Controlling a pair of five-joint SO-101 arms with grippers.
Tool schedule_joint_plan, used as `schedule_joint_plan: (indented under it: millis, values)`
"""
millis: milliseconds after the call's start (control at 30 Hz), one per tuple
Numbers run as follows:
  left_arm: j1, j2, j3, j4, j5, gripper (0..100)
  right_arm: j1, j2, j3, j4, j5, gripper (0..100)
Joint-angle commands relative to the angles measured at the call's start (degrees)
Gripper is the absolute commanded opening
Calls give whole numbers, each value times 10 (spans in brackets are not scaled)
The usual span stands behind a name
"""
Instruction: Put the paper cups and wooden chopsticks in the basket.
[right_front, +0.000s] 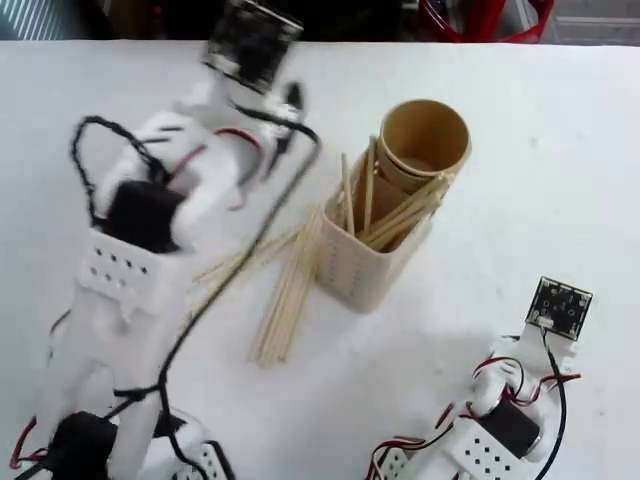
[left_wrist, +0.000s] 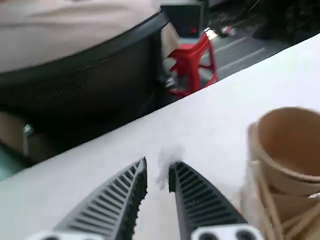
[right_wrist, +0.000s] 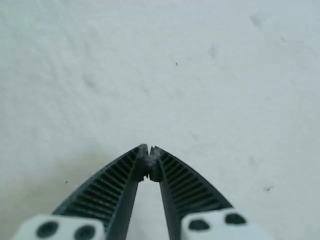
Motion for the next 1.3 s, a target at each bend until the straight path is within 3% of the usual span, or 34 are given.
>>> schedule_joint_plan:
  millis: [0, 300, 467, 633, 1267]
  values:
    - [-134, 37, 30, 9, 0, 94, 2, 2, 6, 1, 4, 18]
    - [-245, 221, 91, -71, -119, 98, 3, 2, 6, 1, 4, 18]
    - [-269, 304, 5, -6, -206, 105, 1, 2, 6, 1, 4, 18]
    - [-256, 375, -77, 102, -330, 200, 1, 2, 6, 1, 4, 18]
    - [-282, 671, -289, 163, -371, 203, 0, 2, 6, 1, 4, 18]
